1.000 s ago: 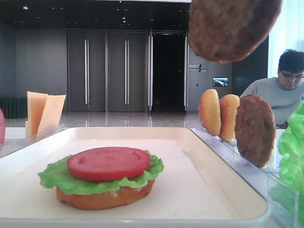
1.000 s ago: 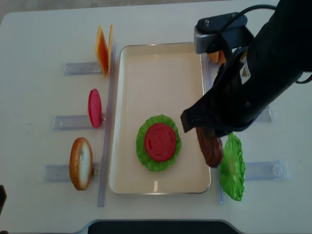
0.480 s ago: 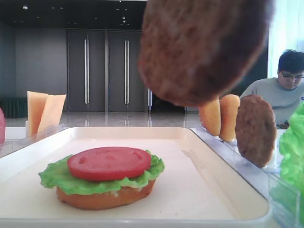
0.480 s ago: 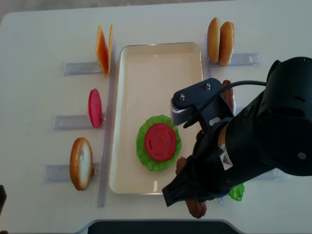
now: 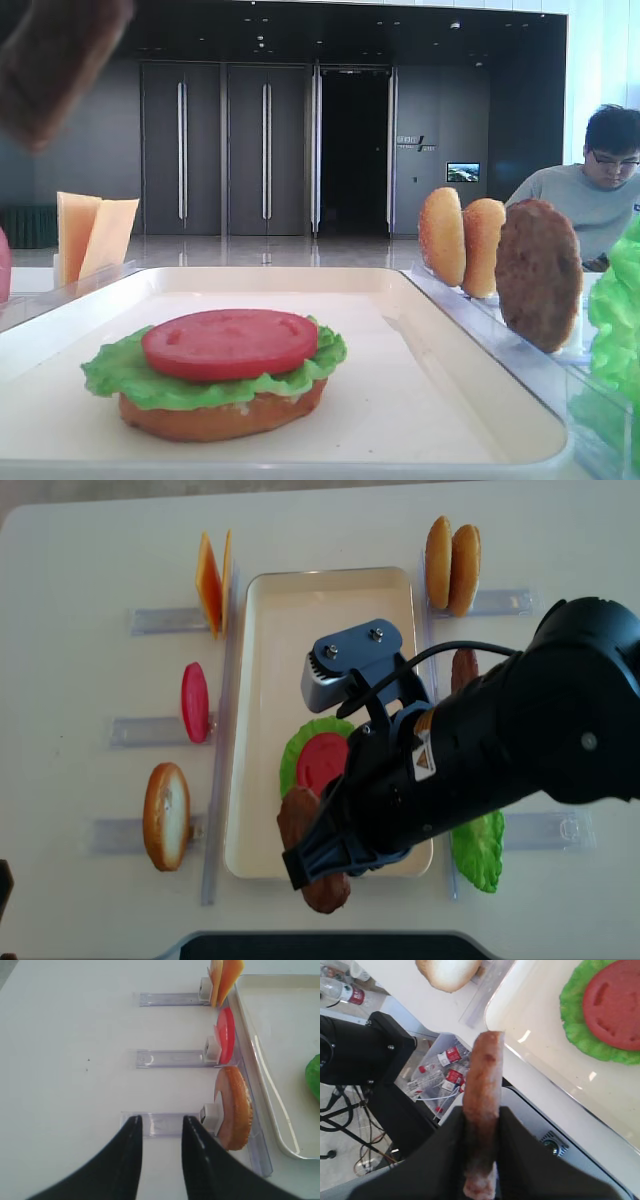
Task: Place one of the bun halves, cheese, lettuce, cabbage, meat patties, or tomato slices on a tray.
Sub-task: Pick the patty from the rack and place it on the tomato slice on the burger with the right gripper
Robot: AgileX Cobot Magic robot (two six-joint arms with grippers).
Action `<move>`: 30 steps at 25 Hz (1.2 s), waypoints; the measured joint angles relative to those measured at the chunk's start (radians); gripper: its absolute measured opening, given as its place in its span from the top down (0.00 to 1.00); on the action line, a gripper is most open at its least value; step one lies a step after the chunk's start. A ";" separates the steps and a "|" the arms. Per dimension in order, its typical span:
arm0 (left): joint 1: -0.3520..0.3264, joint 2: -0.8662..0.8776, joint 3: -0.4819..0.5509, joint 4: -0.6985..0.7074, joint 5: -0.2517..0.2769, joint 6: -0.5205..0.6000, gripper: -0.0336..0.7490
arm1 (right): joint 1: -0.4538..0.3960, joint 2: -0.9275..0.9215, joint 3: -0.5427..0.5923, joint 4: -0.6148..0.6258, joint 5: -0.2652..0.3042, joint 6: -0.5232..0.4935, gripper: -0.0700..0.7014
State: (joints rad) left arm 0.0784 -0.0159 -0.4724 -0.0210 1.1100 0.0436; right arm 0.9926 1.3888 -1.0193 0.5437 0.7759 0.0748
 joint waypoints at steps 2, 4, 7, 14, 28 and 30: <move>0.000 0.000 0.000 0.000 0.000 0.000 0.69 | -0.055 0.030 0.019 0.152 -0.005 -0.171 0.71; 0.000 0.000 0.000 0.000 0.000 0.000 0.69 | -0.108 0.061 0.039 0.322 -0.003 -0.345 0.71; 0.000 0.000 0.000 0.000 0.000 0.000 0.69 | -0.182 0.105 0.054 0.558 0.009 -0.603 0.71; 0.000 0.000 0.000 0.000 0.000 0.000 0.69 | -0.323 0.209 0.054 0.755 0.104 -0.869 0.71; 0.000 0.000 0.000 0.000 0.000 0.000 0.70 | -0.448 0.383 0.054 0.922 0.216 -1.137 0.71; 0.000 0.000 0.000 0.000 0.000 0.000 0.71 | -0.448 0.398 0.054 0.925 0.209 -1.145 0.71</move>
State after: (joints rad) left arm 0.0784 -0.0159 -0.4724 -0.0210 1.1100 0.0436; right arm 0.5448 1.7865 -0.9651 1.4683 0.9847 -1.0705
